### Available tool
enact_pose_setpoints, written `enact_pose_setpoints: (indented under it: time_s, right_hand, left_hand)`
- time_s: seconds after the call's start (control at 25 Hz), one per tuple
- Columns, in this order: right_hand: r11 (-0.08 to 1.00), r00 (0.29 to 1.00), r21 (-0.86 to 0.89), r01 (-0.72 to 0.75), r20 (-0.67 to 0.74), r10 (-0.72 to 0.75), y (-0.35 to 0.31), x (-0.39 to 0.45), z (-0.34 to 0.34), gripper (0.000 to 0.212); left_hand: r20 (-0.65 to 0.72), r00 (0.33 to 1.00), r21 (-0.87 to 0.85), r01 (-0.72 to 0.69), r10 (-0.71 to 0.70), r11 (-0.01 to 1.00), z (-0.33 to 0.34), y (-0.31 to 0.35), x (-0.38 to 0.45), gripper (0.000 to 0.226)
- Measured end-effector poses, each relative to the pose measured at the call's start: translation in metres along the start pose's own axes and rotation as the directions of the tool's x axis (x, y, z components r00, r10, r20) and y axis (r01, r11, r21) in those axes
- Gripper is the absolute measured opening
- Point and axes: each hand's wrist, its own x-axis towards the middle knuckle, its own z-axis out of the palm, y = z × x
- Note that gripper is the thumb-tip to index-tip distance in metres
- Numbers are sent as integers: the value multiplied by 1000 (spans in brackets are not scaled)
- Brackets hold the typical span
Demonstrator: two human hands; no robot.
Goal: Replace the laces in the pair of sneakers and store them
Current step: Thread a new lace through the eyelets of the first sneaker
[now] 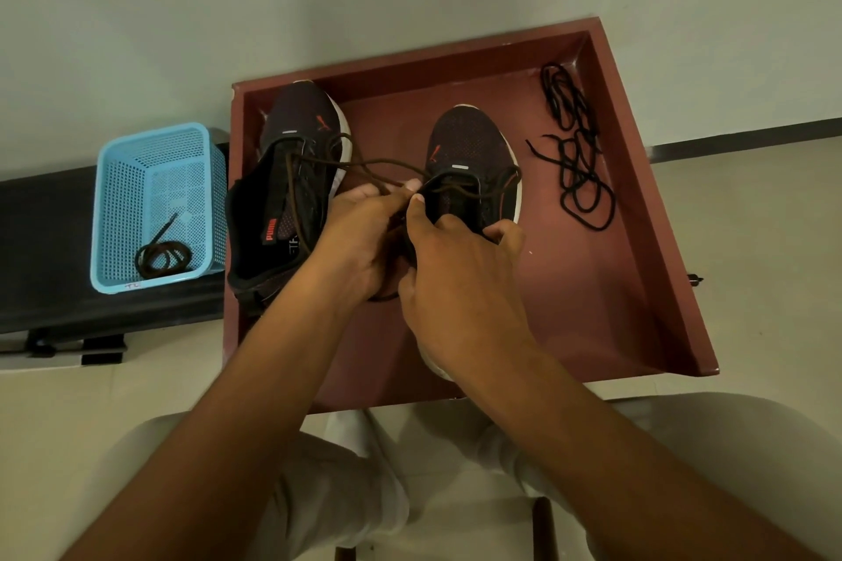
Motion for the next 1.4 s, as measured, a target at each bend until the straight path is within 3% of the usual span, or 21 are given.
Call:
enact_pose_setpoints:
  time_s: [0.16,0.32,0.52,0.68,1.12,1.28,1.4]
  right_hand:
    - [1000,1000,2,1,25,-1,1,1,1,69]
    - [1000,1000,9,3,10,-3,4,1,1,69]
    - [1000,999,24,19,41,-20,6,1,-3,70]
    - [998,999,48,34,39,-36,7,2,-4,70]
    - [997,997,51,59,44,-62,7,3,-2,70]
    - [995,997,69,79,8,-79,11,3,-5,68]
    - [987,994,114,110,-16,-109,20,4,-10,68]
  left_hand:
    - [-84,993,87,-74,81,994,-5,-4,9,17]
    - [-137,984,-15,-121,118,993,-8,-4,19,37]
    - [-77,996,-60,-43,38,997,-9,-7,16,12]
    - [24,1000,67,-10,9,998,-9,-7,18,13]
    - [-94,986,125,-122,135,985,-9,-4,14,21]
    - [-72,991,42,-106,109,993,-13,-4,13,19]
    - [-56,992,74,-106,111,992,-15,-6,8,22]
